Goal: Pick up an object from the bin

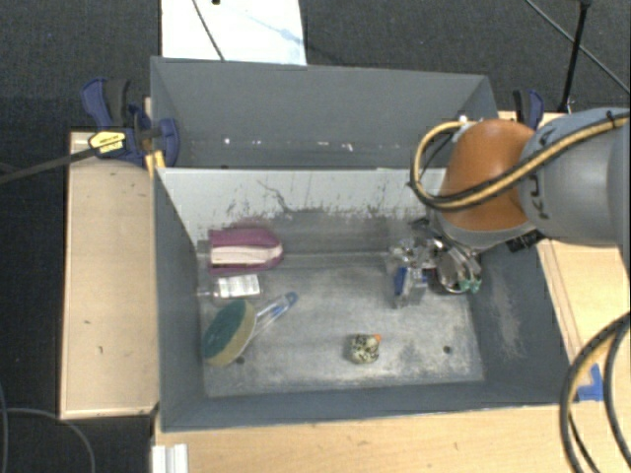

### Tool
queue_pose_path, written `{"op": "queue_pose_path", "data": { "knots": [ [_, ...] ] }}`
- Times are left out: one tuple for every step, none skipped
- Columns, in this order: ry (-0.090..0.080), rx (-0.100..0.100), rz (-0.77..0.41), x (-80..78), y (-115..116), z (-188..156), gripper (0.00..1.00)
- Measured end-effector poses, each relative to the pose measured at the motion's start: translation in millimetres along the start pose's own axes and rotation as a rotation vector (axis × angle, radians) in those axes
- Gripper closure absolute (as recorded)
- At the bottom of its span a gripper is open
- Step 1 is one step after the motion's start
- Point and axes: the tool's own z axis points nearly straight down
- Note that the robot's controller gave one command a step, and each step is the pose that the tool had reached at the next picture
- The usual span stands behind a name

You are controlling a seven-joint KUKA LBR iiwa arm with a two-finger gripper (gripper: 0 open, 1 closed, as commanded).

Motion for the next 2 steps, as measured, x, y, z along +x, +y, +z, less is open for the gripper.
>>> {"op": "queue_pose_path", "data": {
  "knots": [
    [-0.001,0.002,-0.583,46.1,-22.3,-90.0,1.0],
    [-0.006,0.003,-0.589,40.3,-6.9,-169.9,1.0]
  ]
}}
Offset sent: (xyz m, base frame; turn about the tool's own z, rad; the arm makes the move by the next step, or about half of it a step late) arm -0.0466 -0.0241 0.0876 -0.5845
